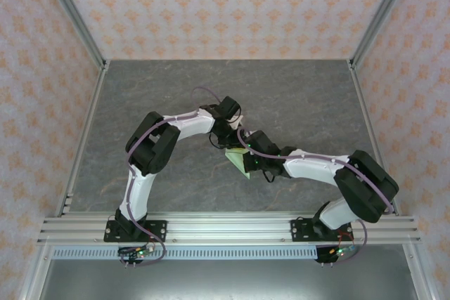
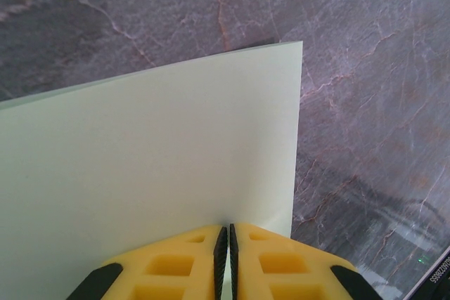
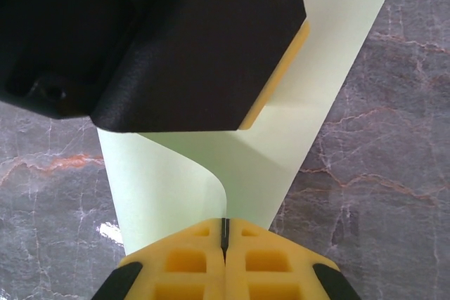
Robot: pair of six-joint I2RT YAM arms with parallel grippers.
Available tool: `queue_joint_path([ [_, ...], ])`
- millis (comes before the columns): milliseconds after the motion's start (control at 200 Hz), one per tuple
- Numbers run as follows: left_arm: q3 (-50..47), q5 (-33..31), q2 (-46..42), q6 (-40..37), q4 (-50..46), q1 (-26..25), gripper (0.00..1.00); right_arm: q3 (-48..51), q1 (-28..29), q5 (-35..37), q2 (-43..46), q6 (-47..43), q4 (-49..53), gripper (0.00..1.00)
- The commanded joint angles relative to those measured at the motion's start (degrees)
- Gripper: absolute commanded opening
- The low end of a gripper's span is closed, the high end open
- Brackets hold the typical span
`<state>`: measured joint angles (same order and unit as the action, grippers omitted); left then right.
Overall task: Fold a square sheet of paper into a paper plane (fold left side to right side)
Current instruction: Third fold the triangle at the center of the table.
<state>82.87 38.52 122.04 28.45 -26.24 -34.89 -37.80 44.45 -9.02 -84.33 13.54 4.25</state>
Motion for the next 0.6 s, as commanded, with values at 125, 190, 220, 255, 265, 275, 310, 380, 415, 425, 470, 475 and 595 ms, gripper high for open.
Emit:
queue_joint_path([
  [125,-2.0,-2.1,1.2,0.1,-2.7,-1.1,0.15,0.2,-0.3,0.5,-1.7,0.5,-0.9,0.0],
  [190,-2.0,-2.0,1.1,0.0,-2.8,-1.1,0.15,0.2,-0.3,0.4,-1.9,0.6,-1.0,0.0],
  [220,-2.1,-2.1,1.2,0.0,-2.8,-1.1,0.15,0.3,-0.2,0.5,-1.9,0.6,-1.0,0.0],
  [255,-2.1,-2.1,1.2,0.0,-2.8,-1.1,0.15,0.5,-0.2,0.5,-2.0,0.6,-1.1,0.0],
  [265,-2.1,-2.1,1.2,0.0,-2.8,-1.1,0.15,0.5,-0.3,0.5,-2.0,0.6,-1.1,0.0],
  [275,-2.0,-2.1,1.2,0.1,-2.8,-1.1,0.15,0.5,-0.3,0.5,-2.0,0.6,-1.1,0.0],
  [310,-2.0,-2.1,1.2,0.1,-2.7,-1.1,0.15,0.7,-0.2,0.5,-2.1,0.7,-1.2,0.0],
  [380,-2.0,-2.1,1.1,-0.1,-2.8,-1.1,0.15,1.0,-0.2,0.5,-2.3,0.7,-1.5,0.0],
  [415,-2.0,-2.0,1.1,-0.1,-2.8,-1.1,0.15,0.9,-0.3,0.4,-2.5,0.8,-1.5,0.0],
  [425,-2.0,-2.0,1.1,-0.1,-2.8,-1.1,0.15,0.9,-0.3,0.4,-2.7,0.8,-1.4,0.0],
  [470,-2.0,-2.1,1.1,0.0,-2.8,-1.1,0.15,0.7,-0.2,0.2,-3.1,0.7,-1.4,0.0],
  [475,-2.0,-2.1,1.1,0.0,-2.8,-1.1,0.15,0.7,-0.3,0.2,-3.1,0.7,-1.4,0.0],
  [595,-2.0,-2.1,1.0,-0.1,-2.8,-1.1,0.15,0.8,-0.2,-0.1,-4.0,0.8,-1.5,0.0],
])
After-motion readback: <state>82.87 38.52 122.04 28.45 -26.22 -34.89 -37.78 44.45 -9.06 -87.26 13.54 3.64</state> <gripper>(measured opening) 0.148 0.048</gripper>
